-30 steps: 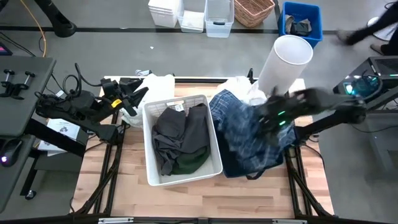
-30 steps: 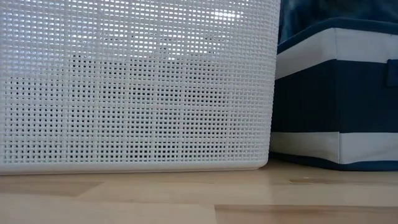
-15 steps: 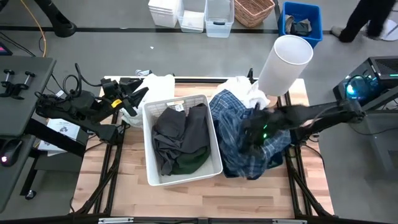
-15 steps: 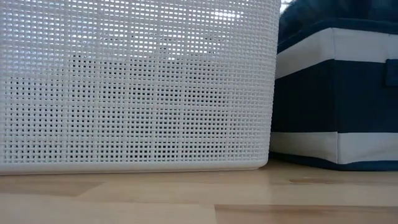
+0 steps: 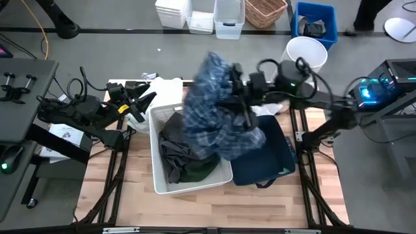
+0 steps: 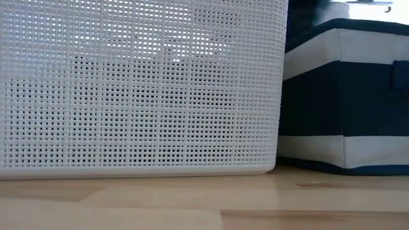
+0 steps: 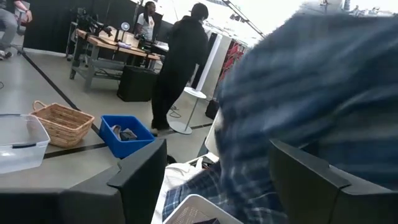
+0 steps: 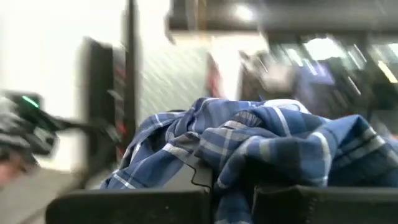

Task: Sort clothes
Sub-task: Put the long-sleeved blue patterned polo into the white laundry bin

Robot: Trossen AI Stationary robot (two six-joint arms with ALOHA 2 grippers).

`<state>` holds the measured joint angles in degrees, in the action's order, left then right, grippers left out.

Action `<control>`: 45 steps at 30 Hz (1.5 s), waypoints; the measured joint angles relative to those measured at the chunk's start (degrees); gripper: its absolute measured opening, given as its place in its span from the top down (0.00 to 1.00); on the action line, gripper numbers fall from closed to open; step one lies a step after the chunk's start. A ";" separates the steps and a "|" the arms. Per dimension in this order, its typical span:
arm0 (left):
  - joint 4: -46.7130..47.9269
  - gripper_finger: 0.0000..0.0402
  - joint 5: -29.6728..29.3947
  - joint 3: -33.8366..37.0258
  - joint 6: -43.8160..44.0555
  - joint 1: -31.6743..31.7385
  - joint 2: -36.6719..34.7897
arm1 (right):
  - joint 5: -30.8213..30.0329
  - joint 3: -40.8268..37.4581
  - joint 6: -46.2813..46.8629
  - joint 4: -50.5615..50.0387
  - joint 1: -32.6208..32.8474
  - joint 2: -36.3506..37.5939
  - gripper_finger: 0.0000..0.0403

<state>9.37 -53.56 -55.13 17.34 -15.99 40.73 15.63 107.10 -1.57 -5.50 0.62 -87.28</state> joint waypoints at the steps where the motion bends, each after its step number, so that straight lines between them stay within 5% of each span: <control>1: 0.01 0.34 0.00 0.00 0.00 0.00 0.00 | 3.32 2.70 -0.02 4.22 -0.29 -2.67 0.97; 7: 0.00 0.34 0.00 0.00 -0.02 0.00 0.00 | 16.22 18.85 4.44 15.51 -0.64 -16.85 0.97; 12: 0.02 0.34 0.00 0.00 -0.06 0.00 -0.02 | 21.88 24.35 10.13 7.88 -0.65 -23.89 0.97; 16: 0.40 0.34 0.94 0.00 -0.06 0.00 -0.02 | 21.94 22.83 8.02 -7.33 -0.65 -23.02 0.97; 21: 0.94 0.34 2.50 0.00 -0.37 -0.02 -0.02 | 13.00 17.91 0.75 -33.03 -0.59 -23.17 0.97; 26: 0.57 0.34 2.37 0.00 -5.69 -0.01 -0.15 | 7.86 8.86 -0.19 -40.64 -0.66 -22.96 0.97; 32: -0.95 0.34 -8.32 -0.03 -15.45 0.47 -0.12 | 5.24 -2.16 -1.58 -30.65 0.51 -23.02 0.97; 36: -3.86 0.34 -7.33 -0.04 -15.74 1.63 -0.07 | -0.65 -8.37 -1.38 -21.41 0.54 -24.00 0.97; 45: -3.19 0.34 -6.68 -0.04 -16.38 1.82 2.15 | -3.95 -15.10 0.76 -23.30 1.34 -27.10 0.95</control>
<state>6.18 -60.24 -55.18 0.96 -14.17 42.88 11.69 92.00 -0.81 -28.80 1.95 -114.37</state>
